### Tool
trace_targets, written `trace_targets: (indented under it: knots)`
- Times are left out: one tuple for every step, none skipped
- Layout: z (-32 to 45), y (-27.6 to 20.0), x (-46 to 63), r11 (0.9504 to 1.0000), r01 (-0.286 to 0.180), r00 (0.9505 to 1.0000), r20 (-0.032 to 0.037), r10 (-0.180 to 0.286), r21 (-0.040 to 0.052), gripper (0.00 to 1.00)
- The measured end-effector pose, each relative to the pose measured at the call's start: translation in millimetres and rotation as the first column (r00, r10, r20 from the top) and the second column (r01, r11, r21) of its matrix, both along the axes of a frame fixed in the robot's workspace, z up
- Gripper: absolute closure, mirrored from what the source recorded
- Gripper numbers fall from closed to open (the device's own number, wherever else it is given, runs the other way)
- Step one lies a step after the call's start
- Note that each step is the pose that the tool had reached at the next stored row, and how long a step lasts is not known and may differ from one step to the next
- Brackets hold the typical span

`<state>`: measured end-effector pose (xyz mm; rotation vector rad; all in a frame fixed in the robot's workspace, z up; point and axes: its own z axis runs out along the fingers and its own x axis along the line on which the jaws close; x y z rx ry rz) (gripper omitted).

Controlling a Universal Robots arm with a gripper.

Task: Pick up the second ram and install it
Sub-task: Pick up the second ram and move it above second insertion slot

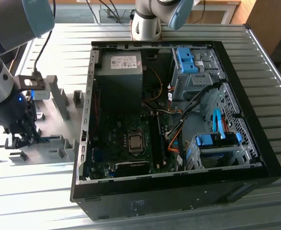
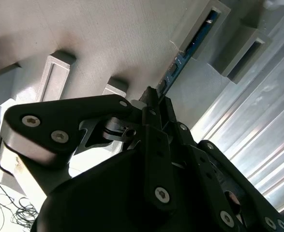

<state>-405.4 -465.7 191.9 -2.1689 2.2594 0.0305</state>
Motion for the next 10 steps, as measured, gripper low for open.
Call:
trace_targets:
  knots:
    - [-0.4, 0.0, -0.1, 1.0, 0.0, 1.0, 0.0, 0.0, 0.0, 0.8]
    - [-0.9, 0.0, -0.2, 1.0, 0.0, 1.0, -0.0001, 0.0, 0.0, 0.8]
    - [-1.1, -0.1, -0.3, 1.0, 0.0, 1.0, -0.0002, 0.0, -0.0002, 0.8]
    - [-1.4, 0.0, -0.3, 1.0, 0.0, 1.0, -0.0002, 0.0, -0.0002, 0.8]
    - [-1.9, 0.0, -0.2, 1.0, 0.0, 1.0, -0.0001, 0.0, -0.0001, 0.8]
    - [-2.1, 0.0, -0.3, 1.0, 0.0, 1.0, -0.0001, 0.0, -0.0001, 0.8]
    - [-2.2, 0.0, -0.3, 1.0, 0.0, 1.0, -0.0002, 0.0, -0.0002, 0.8]
    - [-2.3, 0.0, -0.3, 1.0, 0.0, 1.0, -0.0002, 0.0, -0.0002, 0.8]
    - [-2.3, 0.0, -0.2, 1.0, 0.0, 1.0, -0.0002, 0.0, -0.0002, 0.8]
    - [-2.4, 0.0, -0.3, 1.0, 0.0, 1.0, -0.0001, 0.0, -0.0001, 0.8]
